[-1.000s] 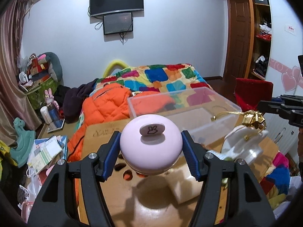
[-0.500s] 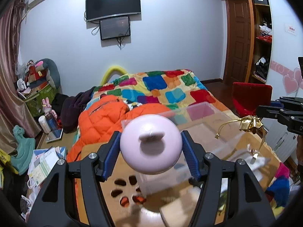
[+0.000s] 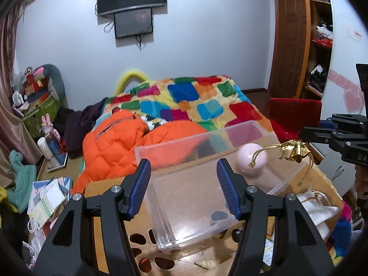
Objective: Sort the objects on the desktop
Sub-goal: 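Carry the red velvet pouch with the right tool while the left tool carries the pink container toward the box, then release the pink container into the box with the left tool while the right tool drops the red pouch in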
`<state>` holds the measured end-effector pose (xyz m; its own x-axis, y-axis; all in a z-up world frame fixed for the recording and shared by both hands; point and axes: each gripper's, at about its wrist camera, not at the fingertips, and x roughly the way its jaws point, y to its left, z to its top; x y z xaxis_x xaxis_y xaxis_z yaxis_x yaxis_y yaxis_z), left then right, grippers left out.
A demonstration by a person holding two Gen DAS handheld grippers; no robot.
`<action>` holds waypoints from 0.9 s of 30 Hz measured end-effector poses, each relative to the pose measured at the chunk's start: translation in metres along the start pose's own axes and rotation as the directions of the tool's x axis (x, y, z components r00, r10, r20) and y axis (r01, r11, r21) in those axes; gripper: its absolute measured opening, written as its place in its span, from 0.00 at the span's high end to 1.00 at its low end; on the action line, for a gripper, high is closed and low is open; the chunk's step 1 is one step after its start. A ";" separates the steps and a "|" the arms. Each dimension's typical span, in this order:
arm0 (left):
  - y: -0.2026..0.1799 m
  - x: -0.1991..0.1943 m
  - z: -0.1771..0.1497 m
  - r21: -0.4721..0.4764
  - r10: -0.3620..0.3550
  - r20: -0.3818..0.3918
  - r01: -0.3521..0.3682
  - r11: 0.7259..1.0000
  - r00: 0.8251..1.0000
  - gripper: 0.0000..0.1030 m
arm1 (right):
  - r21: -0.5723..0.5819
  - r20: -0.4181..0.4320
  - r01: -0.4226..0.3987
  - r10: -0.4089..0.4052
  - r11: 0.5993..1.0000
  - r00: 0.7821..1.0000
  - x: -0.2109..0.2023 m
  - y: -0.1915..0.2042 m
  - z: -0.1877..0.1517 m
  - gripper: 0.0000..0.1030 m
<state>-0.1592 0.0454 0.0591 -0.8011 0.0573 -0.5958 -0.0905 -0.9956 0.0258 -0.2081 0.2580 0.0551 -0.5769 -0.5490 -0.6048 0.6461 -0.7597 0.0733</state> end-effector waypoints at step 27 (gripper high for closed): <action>-0.005 0.026 -0.014 0.050 0.017 -0.039 -0.015 0.999 0.999 0.35 | -0.037 -0.216 -0.078 0.068 0.996 0.974 0.094 0.015 -0.008 0.77</action>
<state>-0.1719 0.0508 0.0324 -0.7788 0.0371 -0.6262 -0.1078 -0.9913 0.0754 -0.2487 0.1979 -0.0067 -0.4097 -0.5114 -0.7554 0.7075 -0.7009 0.0908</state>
